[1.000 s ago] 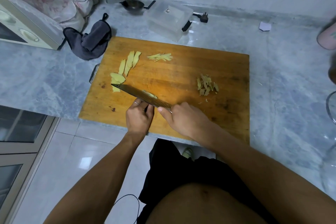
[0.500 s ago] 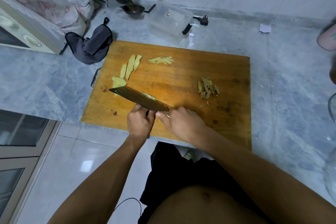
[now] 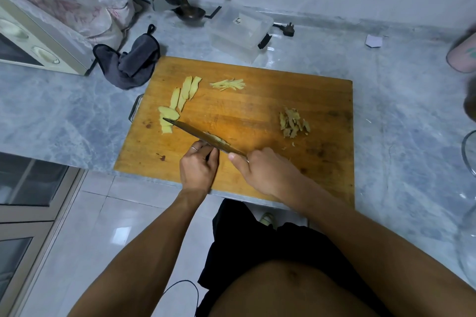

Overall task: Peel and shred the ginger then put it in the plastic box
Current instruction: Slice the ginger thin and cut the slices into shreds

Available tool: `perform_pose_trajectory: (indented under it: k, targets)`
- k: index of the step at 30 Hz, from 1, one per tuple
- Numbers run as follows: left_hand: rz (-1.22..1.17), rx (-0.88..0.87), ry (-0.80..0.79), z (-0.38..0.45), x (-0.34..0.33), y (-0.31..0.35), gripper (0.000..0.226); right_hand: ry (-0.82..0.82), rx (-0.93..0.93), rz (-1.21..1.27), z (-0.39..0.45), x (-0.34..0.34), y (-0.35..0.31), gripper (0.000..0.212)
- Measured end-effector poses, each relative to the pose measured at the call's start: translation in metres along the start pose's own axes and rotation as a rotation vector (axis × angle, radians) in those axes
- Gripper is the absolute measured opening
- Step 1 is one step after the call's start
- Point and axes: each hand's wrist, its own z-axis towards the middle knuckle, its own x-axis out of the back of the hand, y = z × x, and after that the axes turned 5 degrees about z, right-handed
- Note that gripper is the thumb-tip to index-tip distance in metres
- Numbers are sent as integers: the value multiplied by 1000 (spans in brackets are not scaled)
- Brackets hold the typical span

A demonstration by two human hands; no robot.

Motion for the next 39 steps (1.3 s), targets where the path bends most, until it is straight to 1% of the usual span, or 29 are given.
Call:
perform_pose_trajectory:
  k: [2, 9, 13, 16, 19, 23, 27, 30, 32, 39]
  targets:
    - [0, -12, 5, 0, 0, 1, 31, 4, 3, 1, 2, -1, 0, 63]
    - [-17, -15, 26, 0, -1, 2, 29, -9, 4, -2, 8, -1, -3, 62]
    - [-6, -10, 16, 1, 3, 3, 33, 41, 36, -23, 9, -10, -6, 58]
    - [25, -9, -1, 1, 6, 3, 35, 47, 63, -41, 6, -13, -8, 56]
    - [-1, -12, -14, 0, 6, 2, 31, 51, 50, -39, 5, -10, -6, 56]
    - [-15, -7, -14, 0, 4, -1, 32, 38, 35, -19, 2, -7, -5, 60]
    - [-18, 9, -12, -1, 1, -1, 15, 4, 10, 23, 5, -1, -6, 61]
    - [-23, 17, -12, 0, 0, 0, 12, -1, 10, 32, 6, 1, -8, 58]
    - [-19, 17, -11, 0, -1, -1, 13, -3, 14, 26, 5, -1, -10, 57]
    - [4, -19, 3, -1, 3, 0, 30, 57, 41, -5, 9, -11, -13, 59]
